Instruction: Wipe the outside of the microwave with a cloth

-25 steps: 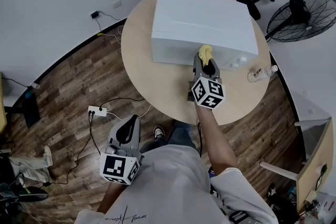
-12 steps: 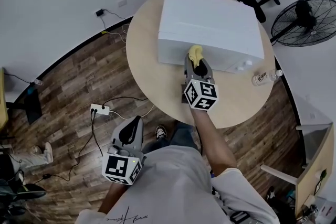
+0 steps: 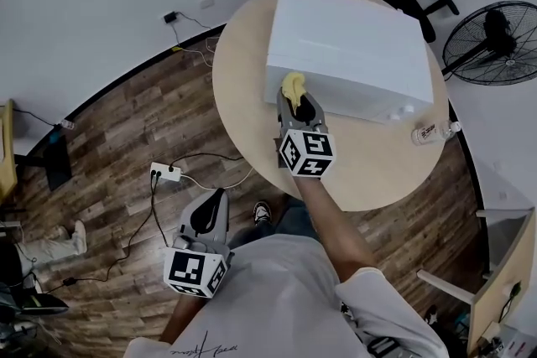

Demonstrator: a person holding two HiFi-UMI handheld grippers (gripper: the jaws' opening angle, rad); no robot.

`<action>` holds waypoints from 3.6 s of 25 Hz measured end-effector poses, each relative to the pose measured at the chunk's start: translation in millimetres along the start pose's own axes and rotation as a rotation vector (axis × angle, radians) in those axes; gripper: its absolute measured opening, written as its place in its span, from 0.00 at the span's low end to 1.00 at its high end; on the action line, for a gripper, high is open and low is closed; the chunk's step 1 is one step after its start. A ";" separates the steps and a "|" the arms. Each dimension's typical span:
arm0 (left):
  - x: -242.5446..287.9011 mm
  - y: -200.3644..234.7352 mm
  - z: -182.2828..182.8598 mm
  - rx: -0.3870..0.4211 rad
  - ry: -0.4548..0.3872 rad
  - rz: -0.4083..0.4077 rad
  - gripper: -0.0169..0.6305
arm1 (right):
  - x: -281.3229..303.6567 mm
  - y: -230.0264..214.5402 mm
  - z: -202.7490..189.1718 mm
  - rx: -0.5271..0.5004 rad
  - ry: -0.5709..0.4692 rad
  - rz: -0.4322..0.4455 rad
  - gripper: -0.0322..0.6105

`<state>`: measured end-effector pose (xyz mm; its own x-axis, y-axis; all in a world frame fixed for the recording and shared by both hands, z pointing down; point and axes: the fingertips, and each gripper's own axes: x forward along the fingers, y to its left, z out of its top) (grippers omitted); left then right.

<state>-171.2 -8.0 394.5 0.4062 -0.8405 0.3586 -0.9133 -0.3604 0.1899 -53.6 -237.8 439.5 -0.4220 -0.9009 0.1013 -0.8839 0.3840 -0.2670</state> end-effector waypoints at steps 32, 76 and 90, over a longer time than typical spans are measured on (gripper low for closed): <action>28.8 -43.7 6.2 0.033 -0.005 -0.144 0.01 | -66.5 -64.0 16.0 0.000 -0.027 -0.087 0.24; 106.6 -114.5 11.3 0.061 0.086 -0.259 0.01 | -183.7 -333.2 12.0 0.068 -0.087 -0.625 0.24; 82.5 -94.8 7.5 0.045 0.068 -0.234 0.01 | -183.4 -314.5 2.7 0.122 -0.101 -0.659 0.24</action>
<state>-51.4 -46.2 399.2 0.6064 -0.7036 0.3705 -0.7940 -0.5609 0.2344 302.4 -193.9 502.3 0.2233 -0.9557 0.1918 -0.9183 -0.2722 -0.2873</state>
